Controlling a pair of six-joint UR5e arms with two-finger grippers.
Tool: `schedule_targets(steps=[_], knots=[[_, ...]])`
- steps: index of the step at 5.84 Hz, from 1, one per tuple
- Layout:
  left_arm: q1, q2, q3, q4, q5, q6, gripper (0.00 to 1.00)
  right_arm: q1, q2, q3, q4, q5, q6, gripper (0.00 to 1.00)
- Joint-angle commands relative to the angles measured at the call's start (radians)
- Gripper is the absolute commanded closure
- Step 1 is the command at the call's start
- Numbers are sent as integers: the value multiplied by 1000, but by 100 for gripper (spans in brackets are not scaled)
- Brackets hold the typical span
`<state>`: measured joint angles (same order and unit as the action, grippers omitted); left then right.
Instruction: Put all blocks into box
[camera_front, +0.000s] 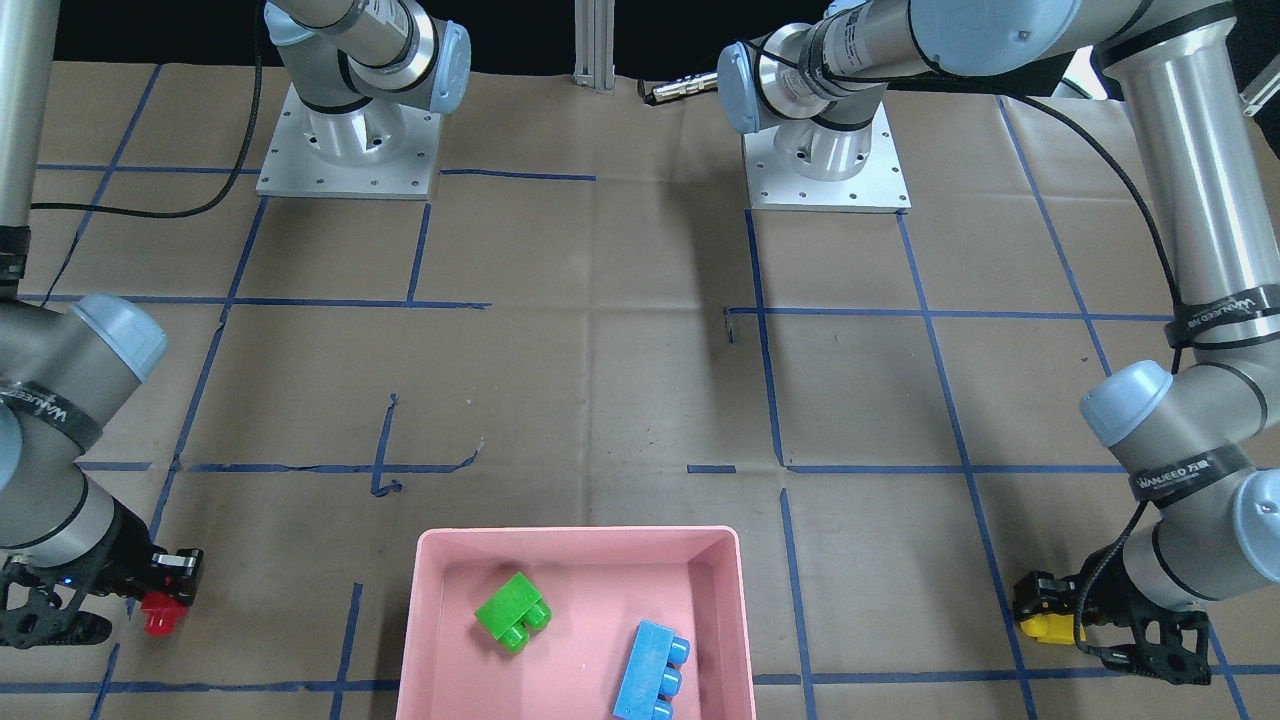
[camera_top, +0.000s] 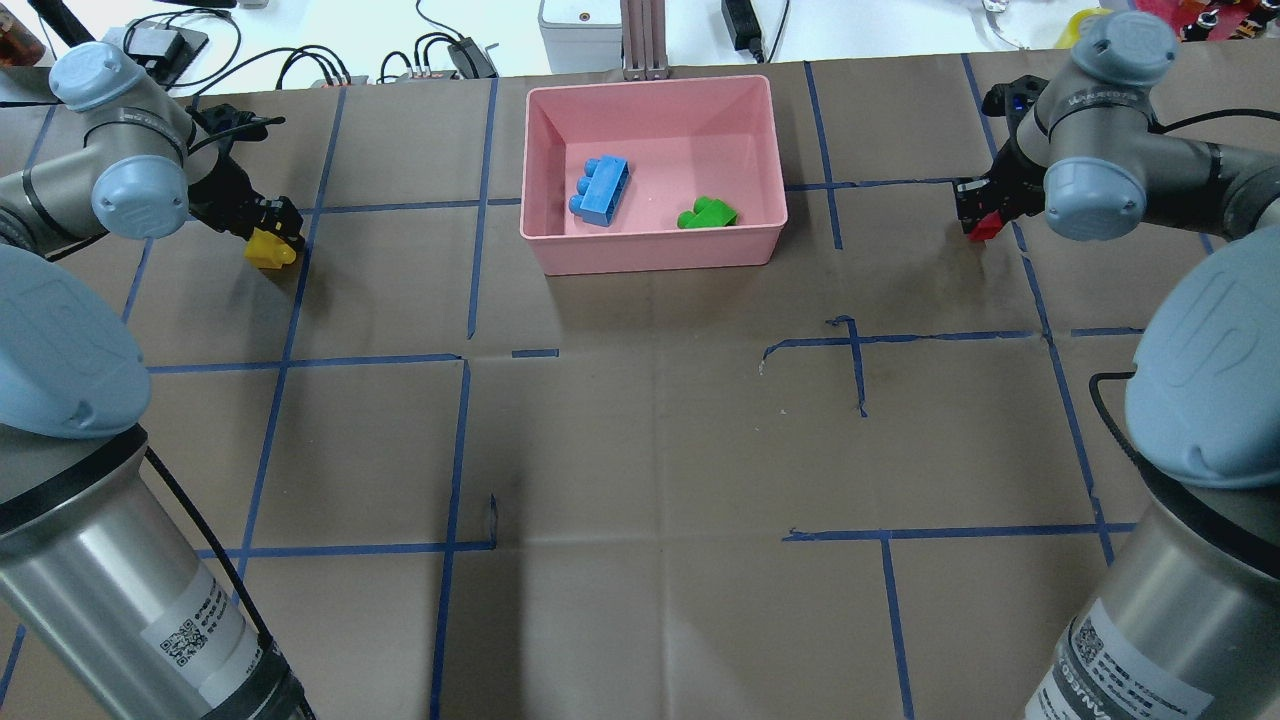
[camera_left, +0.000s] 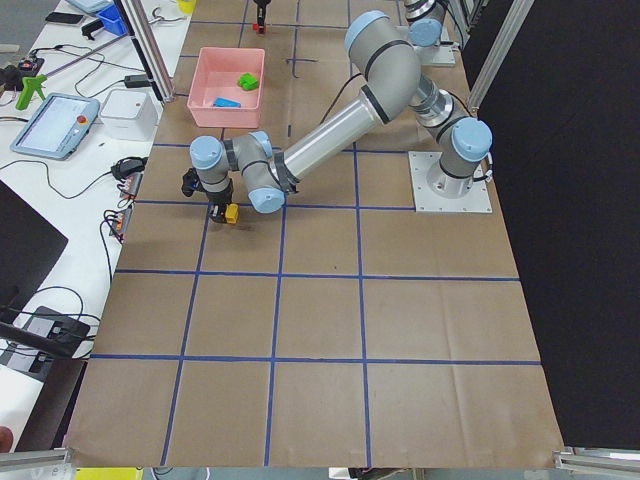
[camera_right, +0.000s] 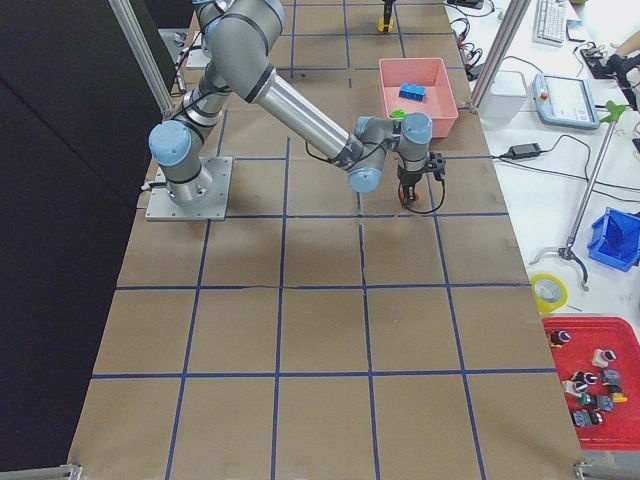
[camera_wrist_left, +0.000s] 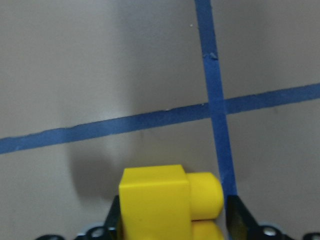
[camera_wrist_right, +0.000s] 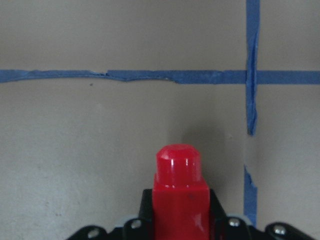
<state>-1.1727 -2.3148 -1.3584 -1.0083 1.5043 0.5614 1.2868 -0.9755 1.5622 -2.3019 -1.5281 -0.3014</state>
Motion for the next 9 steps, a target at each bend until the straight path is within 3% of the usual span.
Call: schedule_targets(steps=[1,2,3,4,5,6,7,8,9], knots=[[-5,20,11,-15,8,0,78,9,-64,-138,241,0,-25,97],[-11,50,25,-38,8,0,86,38,-95,-228,413,8,-12,97],[-24,127,48,-165,17,-6,86,113,-118,-284,547,35,119,97],[-41,185,139,-352,77,-11,86,225,-123,-300,545,99,297,97],[-44,195,263,-521,82,-15,86,321,-112,-297,465,229,491,98],[-45,181,379,-649,82,-38,86,391,-53,-289,252,329,621,98],[-48,170,413,-682,73,-63,86,445,42,-294,52,386,651,97],[-85,169,413,-681,62,-121,86,463,72,-283,-21,404,691,94],[-160,163,417,-675,48,-226,86,462,61,-275,-22,404,685,61]])
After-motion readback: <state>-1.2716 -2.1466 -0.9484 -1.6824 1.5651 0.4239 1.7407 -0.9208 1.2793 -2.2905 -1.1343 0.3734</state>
